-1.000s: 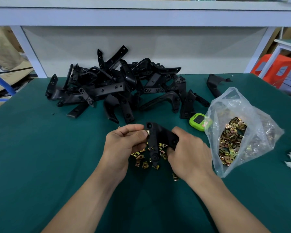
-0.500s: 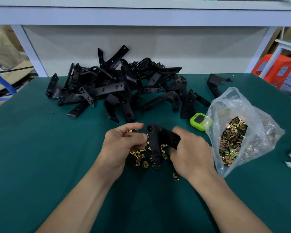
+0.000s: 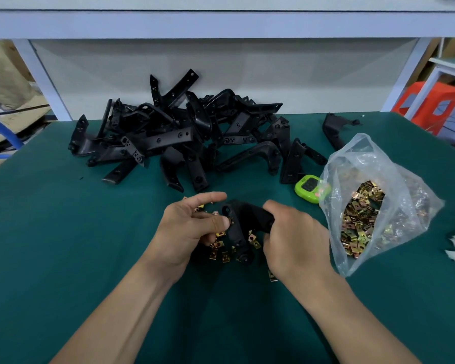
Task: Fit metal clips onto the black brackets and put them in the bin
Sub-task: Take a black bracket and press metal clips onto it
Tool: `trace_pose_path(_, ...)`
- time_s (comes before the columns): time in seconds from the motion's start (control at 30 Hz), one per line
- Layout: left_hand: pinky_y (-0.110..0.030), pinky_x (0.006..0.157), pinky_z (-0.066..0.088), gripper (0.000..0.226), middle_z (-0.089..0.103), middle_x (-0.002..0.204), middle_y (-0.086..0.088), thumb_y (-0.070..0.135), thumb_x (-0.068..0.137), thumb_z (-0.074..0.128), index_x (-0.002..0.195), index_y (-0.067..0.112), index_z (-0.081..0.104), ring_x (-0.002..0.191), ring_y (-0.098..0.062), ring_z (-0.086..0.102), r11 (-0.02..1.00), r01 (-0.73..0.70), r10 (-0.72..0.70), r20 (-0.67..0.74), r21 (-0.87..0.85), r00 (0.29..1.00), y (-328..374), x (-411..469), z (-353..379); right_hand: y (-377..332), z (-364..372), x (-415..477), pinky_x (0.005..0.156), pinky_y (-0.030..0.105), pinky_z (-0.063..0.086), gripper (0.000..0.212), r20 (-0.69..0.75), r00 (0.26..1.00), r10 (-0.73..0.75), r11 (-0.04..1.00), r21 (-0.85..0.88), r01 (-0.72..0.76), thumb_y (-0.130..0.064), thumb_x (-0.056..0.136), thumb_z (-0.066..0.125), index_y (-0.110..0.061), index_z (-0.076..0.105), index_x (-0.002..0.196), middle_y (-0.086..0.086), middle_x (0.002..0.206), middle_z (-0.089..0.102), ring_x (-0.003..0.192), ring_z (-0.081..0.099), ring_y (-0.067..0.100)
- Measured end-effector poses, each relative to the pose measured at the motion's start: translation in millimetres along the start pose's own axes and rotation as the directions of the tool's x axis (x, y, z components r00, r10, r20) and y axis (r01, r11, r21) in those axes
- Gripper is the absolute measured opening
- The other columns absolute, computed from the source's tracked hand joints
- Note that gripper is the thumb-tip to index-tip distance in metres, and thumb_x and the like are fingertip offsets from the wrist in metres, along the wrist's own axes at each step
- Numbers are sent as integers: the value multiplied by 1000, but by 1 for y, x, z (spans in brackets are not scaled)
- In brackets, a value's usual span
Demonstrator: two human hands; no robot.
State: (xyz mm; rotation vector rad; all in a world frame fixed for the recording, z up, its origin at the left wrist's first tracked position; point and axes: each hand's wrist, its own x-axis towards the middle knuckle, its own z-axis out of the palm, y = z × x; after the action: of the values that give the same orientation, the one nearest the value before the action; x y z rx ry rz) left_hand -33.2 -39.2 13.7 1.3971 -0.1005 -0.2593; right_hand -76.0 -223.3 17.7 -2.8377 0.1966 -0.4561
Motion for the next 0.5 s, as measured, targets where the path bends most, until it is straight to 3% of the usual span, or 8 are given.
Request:
trace_pose_path(0.13,-18,49,44,37,61,63,-6,-2,75,82,104,22,80,49,-11,51,1000,-9,8,-29,-21,1000,-2,-1,2,-2,2,-2,47,26,14,33,-11,1000,7,1000,9,-7,-6,76,66,-27,40,81,-9,64,45,52,34,7)
trace_pose_path(0.27,-18,47,43,30,63,66,-1,6,85,76,112,17,77,51,-9,55,993,23,-30,-59,-119,998,-3,0,11,-1,4,-2,47,25,19,25,38,999,37,993,113,-41,-14,80,68,-28,48,87,-11,65,49,54,37,5)
trace_pose_path(0.37,-17,46,42,32,68,80,2,23,88,70,118,15,76,54,-8,56,956,117,-107,53,-268,993,0,3,10,0,2,0,48,26,24,21,65,997,40,977,206,-53,-22,80,69,-29,51,88,-10,65,53,57,42,6)
trace_pose_path(0.5,-16,48,45,31,70,82,3,27,77,77,107,22,81,55,-7,59,959,128,-98,129,-253,987,2,2,4,1,1,1,49,28,28,23,78,997,21,975,219,-38,-22,77,71,-28,52,89,-9,66,56,60,48,12)
